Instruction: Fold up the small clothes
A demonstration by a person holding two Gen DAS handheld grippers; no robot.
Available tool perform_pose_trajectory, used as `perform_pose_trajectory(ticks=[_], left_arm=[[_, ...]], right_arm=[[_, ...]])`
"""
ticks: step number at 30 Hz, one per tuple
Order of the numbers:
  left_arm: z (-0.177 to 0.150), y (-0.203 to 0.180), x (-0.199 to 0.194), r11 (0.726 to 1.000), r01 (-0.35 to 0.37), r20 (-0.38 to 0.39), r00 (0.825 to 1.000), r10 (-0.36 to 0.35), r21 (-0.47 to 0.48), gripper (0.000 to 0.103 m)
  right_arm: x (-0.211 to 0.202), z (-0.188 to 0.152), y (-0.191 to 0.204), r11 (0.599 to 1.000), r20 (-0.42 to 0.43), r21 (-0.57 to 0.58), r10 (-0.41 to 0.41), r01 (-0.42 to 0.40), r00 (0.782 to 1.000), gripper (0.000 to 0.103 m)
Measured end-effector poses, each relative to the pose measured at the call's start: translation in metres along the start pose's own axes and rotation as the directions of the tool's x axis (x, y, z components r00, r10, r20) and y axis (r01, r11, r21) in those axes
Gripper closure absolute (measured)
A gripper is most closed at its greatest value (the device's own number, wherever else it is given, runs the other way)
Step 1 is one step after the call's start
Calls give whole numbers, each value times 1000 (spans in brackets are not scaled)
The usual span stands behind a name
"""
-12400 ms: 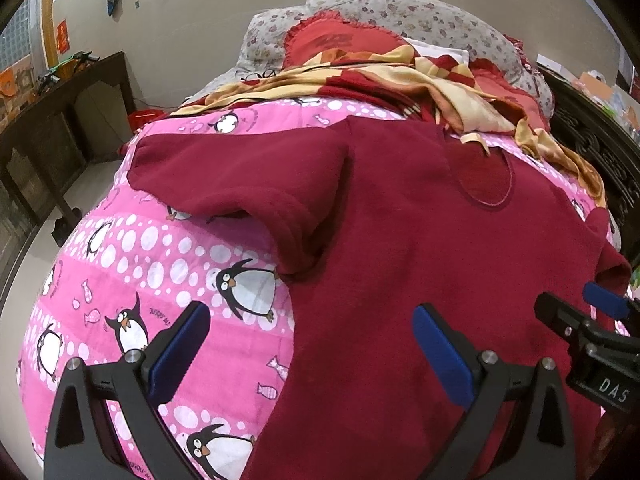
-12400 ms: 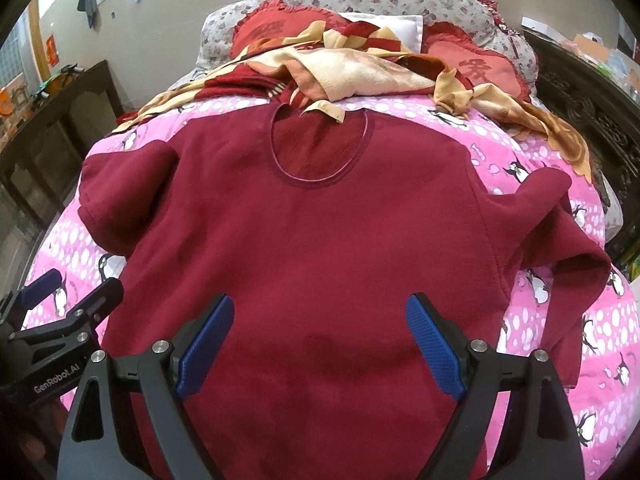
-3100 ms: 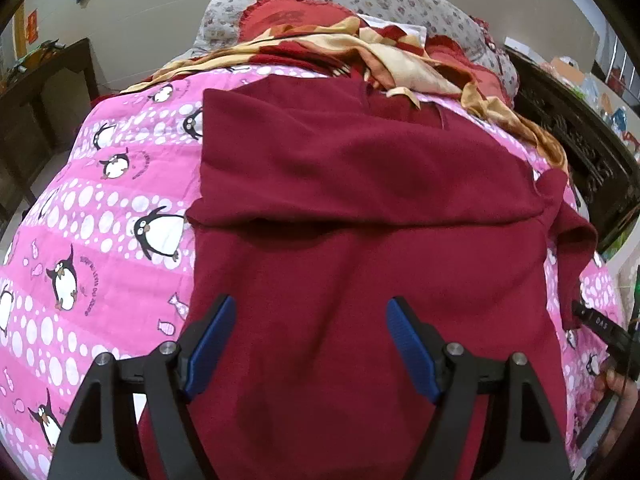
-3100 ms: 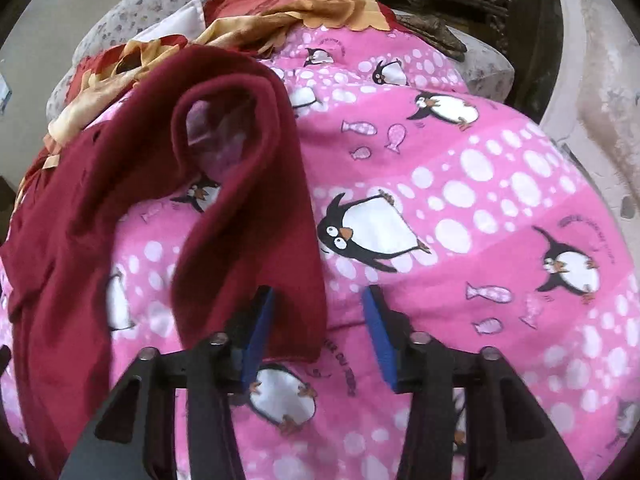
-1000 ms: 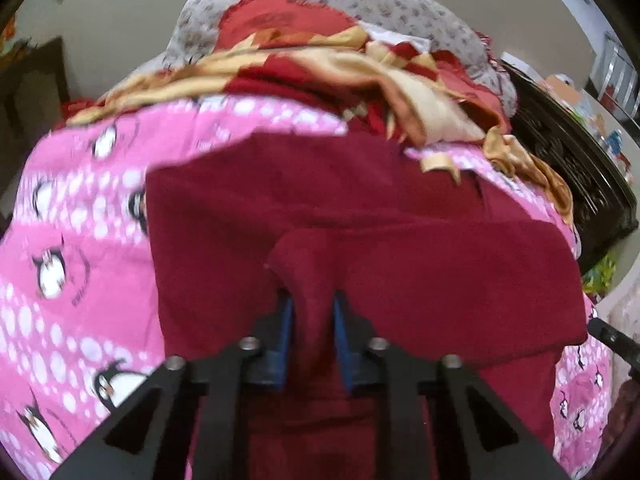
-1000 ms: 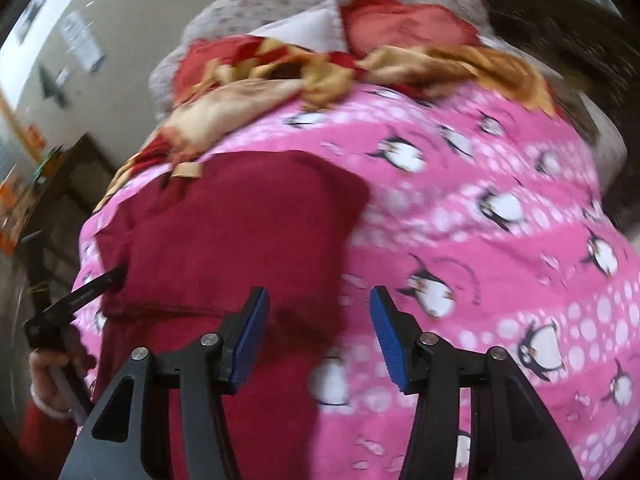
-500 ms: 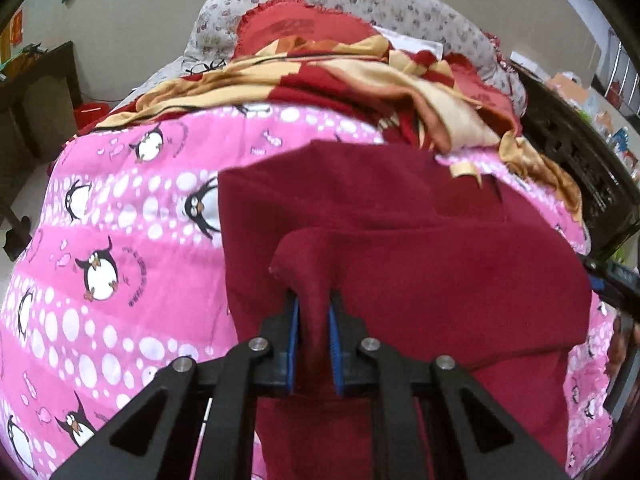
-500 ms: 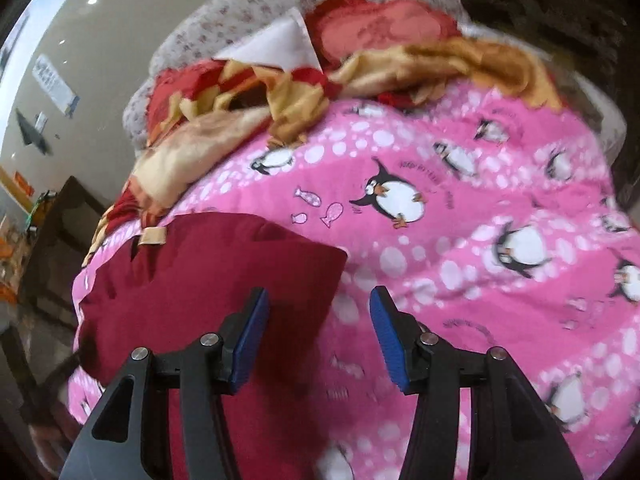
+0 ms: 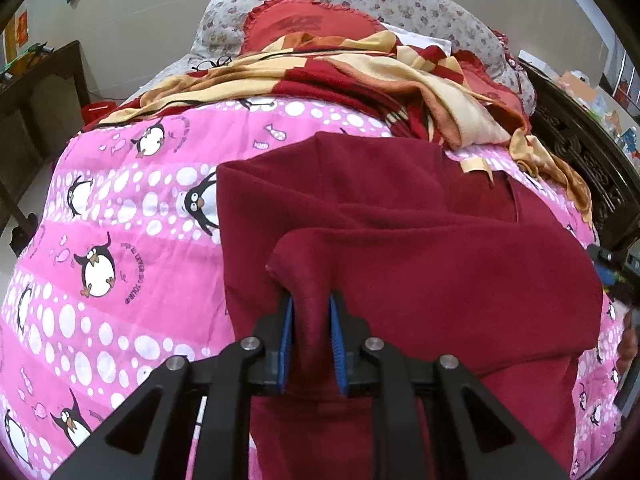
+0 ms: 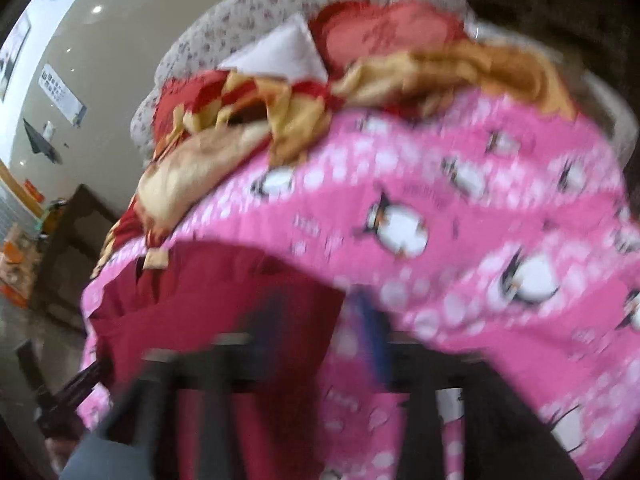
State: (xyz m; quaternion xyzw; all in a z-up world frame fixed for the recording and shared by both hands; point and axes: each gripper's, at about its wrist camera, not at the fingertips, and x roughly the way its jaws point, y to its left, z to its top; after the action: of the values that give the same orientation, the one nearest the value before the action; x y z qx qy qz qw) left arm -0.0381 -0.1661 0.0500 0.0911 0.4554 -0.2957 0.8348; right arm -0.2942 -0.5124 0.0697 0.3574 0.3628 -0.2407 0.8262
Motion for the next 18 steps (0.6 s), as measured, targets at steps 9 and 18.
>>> perform_pose_trajectory(ticks=[9, 18], left_arm=[[1, -2, -9, 1000, -13, 28, 1000, 13, 10, 74], [-7, -13, 9, 997, -57, -2, 998, 57, 59, 52]], right_arm=[[-4, 2, 9, 999, 76, -5, 53, -53, 996, 83], [-2, -7, 10, 980, 81, -73, -181, 187, 980, 75]])
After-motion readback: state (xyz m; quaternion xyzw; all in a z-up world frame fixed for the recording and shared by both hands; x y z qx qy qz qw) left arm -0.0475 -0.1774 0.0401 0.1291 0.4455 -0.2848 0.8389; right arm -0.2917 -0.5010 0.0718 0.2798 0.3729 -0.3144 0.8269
